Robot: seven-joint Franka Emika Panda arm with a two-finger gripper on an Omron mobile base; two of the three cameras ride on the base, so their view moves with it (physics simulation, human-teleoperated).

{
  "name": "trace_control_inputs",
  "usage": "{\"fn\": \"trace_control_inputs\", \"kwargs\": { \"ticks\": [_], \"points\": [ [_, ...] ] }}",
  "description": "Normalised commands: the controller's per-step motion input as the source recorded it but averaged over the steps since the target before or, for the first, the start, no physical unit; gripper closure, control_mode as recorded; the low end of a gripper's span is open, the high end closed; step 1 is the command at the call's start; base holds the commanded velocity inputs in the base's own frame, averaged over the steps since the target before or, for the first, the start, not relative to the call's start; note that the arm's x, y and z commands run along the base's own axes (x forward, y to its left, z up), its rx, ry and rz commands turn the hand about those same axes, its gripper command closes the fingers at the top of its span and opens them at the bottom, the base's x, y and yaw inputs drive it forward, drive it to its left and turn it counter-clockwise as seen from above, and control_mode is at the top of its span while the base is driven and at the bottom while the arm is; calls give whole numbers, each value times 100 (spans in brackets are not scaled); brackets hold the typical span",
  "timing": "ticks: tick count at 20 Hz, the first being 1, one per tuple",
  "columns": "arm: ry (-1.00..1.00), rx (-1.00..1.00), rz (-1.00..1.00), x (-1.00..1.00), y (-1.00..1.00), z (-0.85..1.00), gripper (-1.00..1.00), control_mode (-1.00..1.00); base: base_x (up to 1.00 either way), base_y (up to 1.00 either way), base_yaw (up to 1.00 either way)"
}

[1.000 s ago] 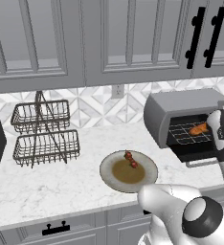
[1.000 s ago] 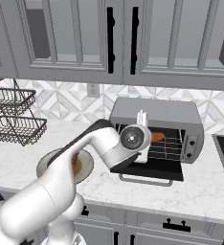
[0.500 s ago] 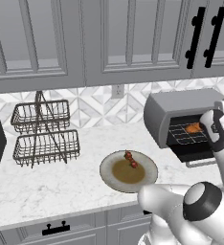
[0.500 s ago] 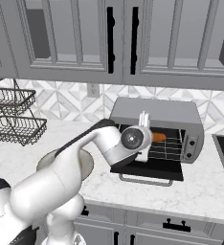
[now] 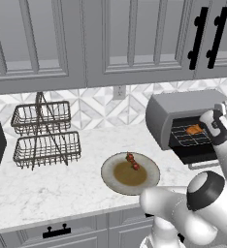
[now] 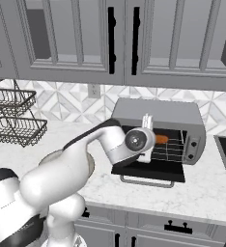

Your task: Pick up the kebab skewer and baguette bread, and place them inside the toaster oven. Close the toaster oven door and start by setting the timer.

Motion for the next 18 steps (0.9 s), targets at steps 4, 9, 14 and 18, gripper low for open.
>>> {"fn": "trace_control_inputs", "kwargs": {
  "ticks": [4,9,14,18],
  "points": [
    [0,0,0,16,-12,-6,100,-100,0,0,0],
    [0,0,0,15,-1,-7,100,-100,0,0,0],
    [0,0,0,17,0,-24,100,-100,0,0,0],
    [0,0,0,22,0,-13,100,-100,0,0,0]
  ]
}}
